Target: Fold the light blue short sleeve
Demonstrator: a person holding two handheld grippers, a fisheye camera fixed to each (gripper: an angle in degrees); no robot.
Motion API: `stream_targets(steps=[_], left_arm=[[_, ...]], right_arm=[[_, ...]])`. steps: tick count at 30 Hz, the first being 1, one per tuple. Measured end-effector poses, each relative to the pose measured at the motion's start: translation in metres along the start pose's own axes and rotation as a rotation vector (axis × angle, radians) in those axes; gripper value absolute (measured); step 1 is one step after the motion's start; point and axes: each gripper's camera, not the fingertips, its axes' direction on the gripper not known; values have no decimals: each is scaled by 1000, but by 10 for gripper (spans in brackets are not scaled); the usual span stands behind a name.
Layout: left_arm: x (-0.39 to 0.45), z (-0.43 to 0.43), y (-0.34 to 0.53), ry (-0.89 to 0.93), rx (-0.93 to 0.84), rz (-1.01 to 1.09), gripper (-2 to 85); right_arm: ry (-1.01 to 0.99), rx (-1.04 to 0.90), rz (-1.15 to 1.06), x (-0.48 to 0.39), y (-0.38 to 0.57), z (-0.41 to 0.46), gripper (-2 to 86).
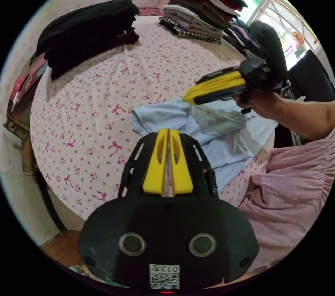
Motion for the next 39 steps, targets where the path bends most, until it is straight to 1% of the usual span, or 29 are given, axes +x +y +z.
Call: stream_targets(steps=[2,4,5,7,9,11,14,17,21,23,25,27,29,33,36,39], left_arm=[[8,11,1,-38,-82,23,-2],[7,10,6,-44,-55,3,-1],[6,10,7,-36,-57,-7,-1],[-2,7,13,-6,-50,-56,3],[-6,0,23,-7,-24,-98,9],[-10,-8,37,30,2,-155,23],[-11,-17,67,111,25,-245,66],[3,-14,92,160,-20,-287,89],[23,-1,107,140,-75,-337,108],[26,7,107,128,-76,-375,100],[26,12,102,81,-85,-408,73],[29,15,97,85,-107,-389,44],[35,16,93,109,-109,-384,34],[57,-6,77,205,-23,-296,24],[79,-23,53,290,48,-201,20],[111,-23,19,363,59,-64,19]], right_arm=[[-18,-45,-26,-2,-12,15,3],[-12,-78,-47,1,-20,26,4],[15,-86,-15,8,-22,26,5],[-21,-101,12,18,-28,24,6],[-4,-44,-31,17,-31,12,10],[-26,-11,-127,12,-40,1,20],[-71,-31,-218,9,-56,2,45],[-120,-77,-284,7,-73,12,72],[-175,-156,-341,3,-86,26,85],[-178,-217,-354,2,-87,35,79],[-161,-218,-345,5,-85,34,65],[-163,-246,-346,7,-84,29,46],[-131,-230,-396,6,-77,13,26],[-126,-172,-416,16,-61,-29,16],[-149,-84,-408,45,-32,-90,13],[-158,-26,-362,76,-1,-136,11]])
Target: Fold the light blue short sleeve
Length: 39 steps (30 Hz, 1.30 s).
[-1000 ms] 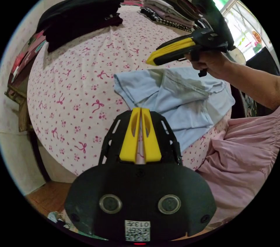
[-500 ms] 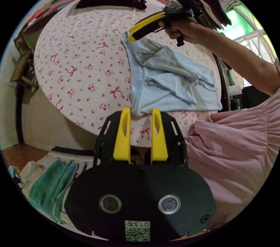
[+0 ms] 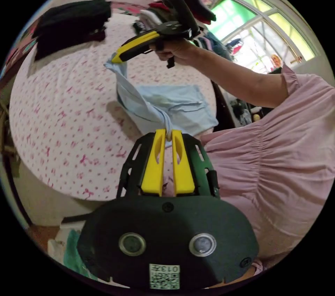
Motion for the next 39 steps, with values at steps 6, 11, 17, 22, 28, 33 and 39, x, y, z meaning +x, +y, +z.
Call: stream_targets(steps=[6,11,17,22,28,33,39], left_arm=[[70,76,-64,150,-123,272,18],[128,149,-100,203,-221,460,18],[180,226,-122,233,-325,558,19],[202,275,-131,221,-402,573,20],[220,308,-139,206,-427,578,24],[232,344,-138,140,-455,638,38],[246,351,-133,232,-453,679,104]], right_arm=[[-8,123,190,29,137,-107,9],[44,122,404,39,275,-165,11],[51,125,565,41,390,-202,13],[19,173,600,44,444,-229,13],[9,219,611,44,488,-265,16],[13,221,694,43,526,-296,38],[188,296,942,0,581,-360,66]])
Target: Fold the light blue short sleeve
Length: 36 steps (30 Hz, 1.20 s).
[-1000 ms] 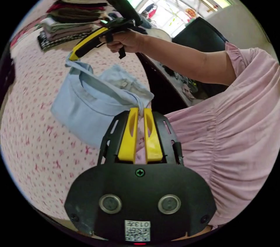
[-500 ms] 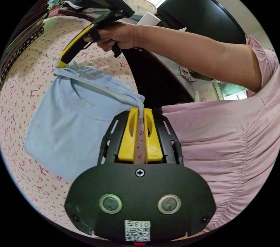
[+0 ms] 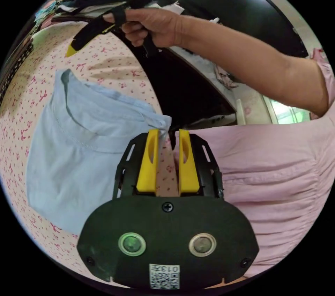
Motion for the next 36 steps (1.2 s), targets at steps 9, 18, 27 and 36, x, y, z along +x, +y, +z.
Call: stream_targets(steps=[9,18,27,36], left_arm=[[-1,-41,66,-130,79,-104,116],[7,-31,129,-352,18,-236,111],[3,-16,128,-304,-24,-276,107],[-19,-61,144,-357,84,-354,96]], right_arm=[[11,9,122,-51,119,-66,79],[259,-145,122,-111,160,-45,35],[148,12,288,-89,195,-99,29],[277,96,253,-83,187,-123,64]])
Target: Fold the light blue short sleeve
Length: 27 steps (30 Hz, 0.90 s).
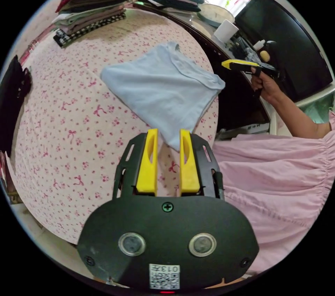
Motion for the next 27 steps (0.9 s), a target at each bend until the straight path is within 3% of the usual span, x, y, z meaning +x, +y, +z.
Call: stream_targets(steps=[7,13,14,19,23,27], left_arm=[[-27,-10,-50,-138,88,21,94],[-62,20,-59,-157,-27,-30,84],[-67,19,-55,-137,-7,-44,83],[-114,-14,-21,15,99,-215,110],[-142,-24,7,137,129,-336,133],[-162,-12,26,261,114,-421,139]], right_arm=[[10,0,-58,-12,-81,51,77],[86,-136,-157,-26,-124,115,65],[141,-163,-182,-25,-125,125,61],[51,-76,-97,2,-116,112,66],[-165,-75,-34,21,-93,110,85],[-248,-136,22,27,-79,133,94]])
